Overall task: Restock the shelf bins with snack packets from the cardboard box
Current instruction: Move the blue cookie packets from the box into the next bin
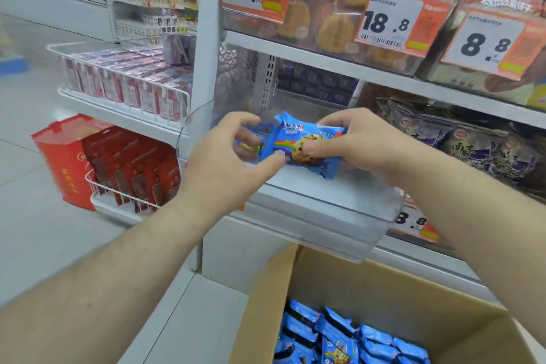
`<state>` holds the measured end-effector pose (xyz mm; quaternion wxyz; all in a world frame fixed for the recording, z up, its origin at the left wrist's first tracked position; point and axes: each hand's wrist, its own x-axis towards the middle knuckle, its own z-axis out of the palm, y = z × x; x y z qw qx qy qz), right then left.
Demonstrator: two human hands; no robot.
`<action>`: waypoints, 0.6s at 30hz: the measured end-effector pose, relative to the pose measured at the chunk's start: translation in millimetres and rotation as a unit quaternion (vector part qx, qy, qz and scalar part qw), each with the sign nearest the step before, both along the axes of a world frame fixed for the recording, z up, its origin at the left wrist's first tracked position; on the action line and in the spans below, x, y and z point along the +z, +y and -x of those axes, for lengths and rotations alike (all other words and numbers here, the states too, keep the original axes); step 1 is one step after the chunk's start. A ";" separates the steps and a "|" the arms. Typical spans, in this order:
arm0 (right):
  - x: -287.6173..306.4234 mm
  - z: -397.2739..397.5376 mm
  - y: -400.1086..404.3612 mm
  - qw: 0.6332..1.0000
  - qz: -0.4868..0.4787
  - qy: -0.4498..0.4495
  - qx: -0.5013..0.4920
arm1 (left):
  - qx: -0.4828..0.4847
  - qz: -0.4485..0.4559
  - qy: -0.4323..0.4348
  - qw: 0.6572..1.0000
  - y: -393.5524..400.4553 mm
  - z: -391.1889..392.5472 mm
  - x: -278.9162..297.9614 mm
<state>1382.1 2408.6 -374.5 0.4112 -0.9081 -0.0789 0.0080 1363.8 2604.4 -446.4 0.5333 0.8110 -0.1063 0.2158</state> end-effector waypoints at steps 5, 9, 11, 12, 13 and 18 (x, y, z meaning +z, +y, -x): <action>-41.0 -82.1 21.9 0.987 0.145 0.008 -0.069 | 0.025 -0.346 0.059 0.936 -3.4 -14.3 -17.8; -72.7 -118.6 51.7 0.982 0.186 0.033 -0.007 | 0.014 -0.353 0.069 0.933 -6.4 -17.2 -19.9; -82.8 -129.1 64.3 0.978 0.204 0.032 0.009 | 0.008 -0.337 0.059 0.940 -6.3 -18.8 -22.7; -88.0 -133.2 69.5 0.978 0.208 0.031 0.008 | 0.008 -0.329 0.051 0.943 -6.5 -19.5 -24.5; -92.5 -136.6 73.9 0.978 0.208 0.029 0.003 | 0.010 -0.322 0.043 0.946 -6.9 -19.5 -25.8; -101.8 -145.2 88.0 0.975 0.216 -0.014 -0.042 | 0.013 -0.303 0.038 0.952 -8.8 -22.1 -30.8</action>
